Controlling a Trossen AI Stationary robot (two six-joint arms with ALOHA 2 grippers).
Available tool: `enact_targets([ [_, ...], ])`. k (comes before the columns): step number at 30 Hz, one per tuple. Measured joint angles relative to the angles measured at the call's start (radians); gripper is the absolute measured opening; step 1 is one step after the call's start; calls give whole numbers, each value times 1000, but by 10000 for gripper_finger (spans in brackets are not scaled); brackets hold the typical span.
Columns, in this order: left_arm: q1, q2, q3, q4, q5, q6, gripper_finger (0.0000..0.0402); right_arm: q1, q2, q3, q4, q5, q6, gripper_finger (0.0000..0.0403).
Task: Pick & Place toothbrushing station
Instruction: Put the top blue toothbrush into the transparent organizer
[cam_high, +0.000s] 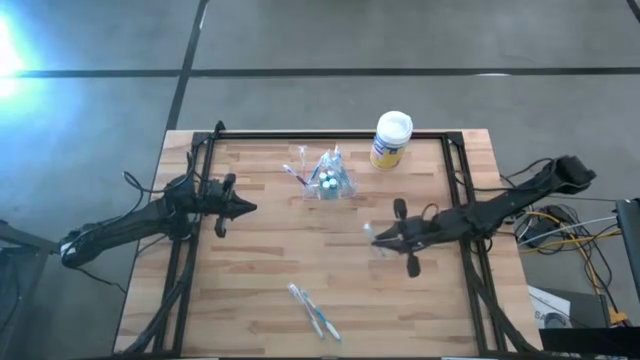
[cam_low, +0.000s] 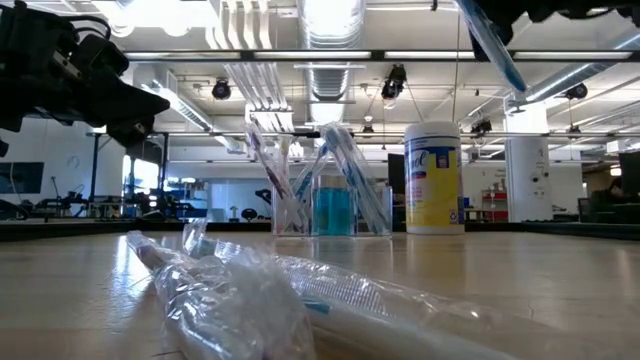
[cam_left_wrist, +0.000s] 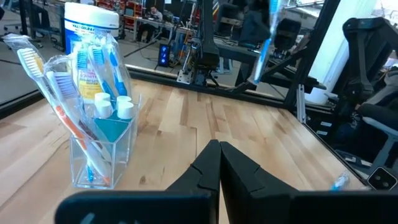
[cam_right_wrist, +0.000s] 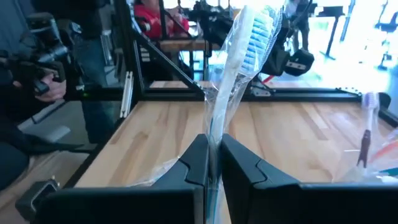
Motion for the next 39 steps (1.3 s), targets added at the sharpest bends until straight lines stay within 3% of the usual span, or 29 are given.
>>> enact_targets([
  [8, 0, 0, 0, 2, 5, 84, 7, 0, -171, -199, 124, 2, -80, 18],
  [16, 0, 0, 0, 9, 24, 56, 7, -5, -377, -358, 128, 25, -65, 18],
  [22, 0, 0, 0, 8, 24, 56, 7, -5, -487, -464, 242, 28, -133, 18],
  [39, 0, 0, 0, 12, 22, 31, 7, -5, -520, -481, 200, 27, -116, 22],
])
